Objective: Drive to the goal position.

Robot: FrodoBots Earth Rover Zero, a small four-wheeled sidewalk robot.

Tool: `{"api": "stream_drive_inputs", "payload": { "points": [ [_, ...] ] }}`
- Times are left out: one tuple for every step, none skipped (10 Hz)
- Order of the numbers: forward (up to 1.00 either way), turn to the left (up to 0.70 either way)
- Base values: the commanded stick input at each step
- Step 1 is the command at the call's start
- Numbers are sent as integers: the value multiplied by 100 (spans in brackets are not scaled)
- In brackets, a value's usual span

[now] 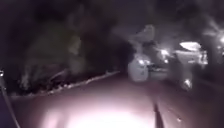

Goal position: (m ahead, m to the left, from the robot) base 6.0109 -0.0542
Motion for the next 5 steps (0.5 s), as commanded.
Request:
{"api": "stream_drive_inputs", "payload": {
  "points": [
    [50,10],
    [50,20],
    [50,17],
    [50,15],
    [50,16]
  ]
}}
